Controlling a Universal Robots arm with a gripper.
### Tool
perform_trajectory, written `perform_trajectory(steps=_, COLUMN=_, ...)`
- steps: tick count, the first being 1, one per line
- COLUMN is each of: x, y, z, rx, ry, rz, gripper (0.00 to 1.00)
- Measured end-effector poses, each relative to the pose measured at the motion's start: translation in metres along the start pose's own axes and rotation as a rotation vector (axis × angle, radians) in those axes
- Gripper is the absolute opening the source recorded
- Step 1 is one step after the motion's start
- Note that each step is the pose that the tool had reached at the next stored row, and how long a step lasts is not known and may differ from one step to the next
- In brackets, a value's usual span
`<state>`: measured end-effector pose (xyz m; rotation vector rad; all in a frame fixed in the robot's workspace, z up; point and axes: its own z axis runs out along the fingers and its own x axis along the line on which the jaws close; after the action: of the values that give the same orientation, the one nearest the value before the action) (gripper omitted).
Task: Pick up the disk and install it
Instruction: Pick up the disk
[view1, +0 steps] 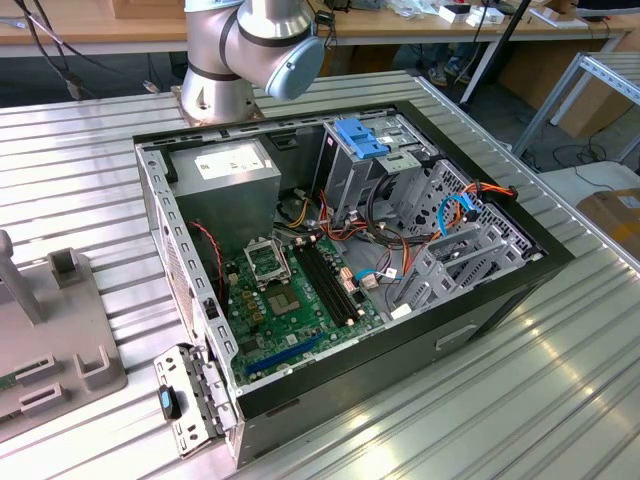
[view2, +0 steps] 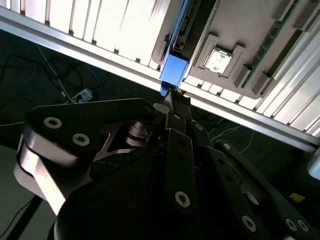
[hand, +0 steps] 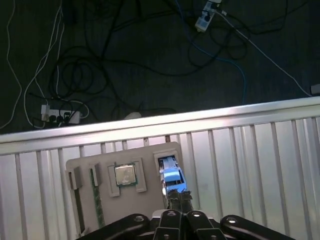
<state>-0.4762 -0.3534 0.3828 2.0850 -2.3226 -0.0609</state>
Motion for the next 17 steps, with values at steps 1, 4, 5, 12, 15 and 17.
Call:
perform_trajectory(steps=1, x=0.0000, y=-0.0002, z=0.0001, rx=0.0001, ry=0.0002, rz=-0.007, gripper=0.11)
perform_trajectory(steps=4, x=0.0001, y=-0.0003, z=0.0001, rx=0.0001, ry=0.0003, rz=-0.008, gripper=0.11)
perform_trajectory(steps=5, x=0.0001, y=-0.0003, z=0.0001, rx=0.0001, ry=0.0003, rz=-0.008, gripper=0.11)
perform_trajectory(steps=12, x=-0.0009, y=-0.0093, z=-0.0003, rx=0.0001, ry=0.0004, rz=-0.010, gripper=0.11)
perform_trajectory(steps=15, x=-0.0009, y=-0.0094, z=-0.0003, rx=0.0001, ry=0.0003, rz=-0.010, gripper=0.11)
perform_trajectory(steps=17, x=-0.0009, y=-0.0095, z=-0.0003, rx=0.0001, ry=0.0003, rz=-0.010, gripper=0.11)
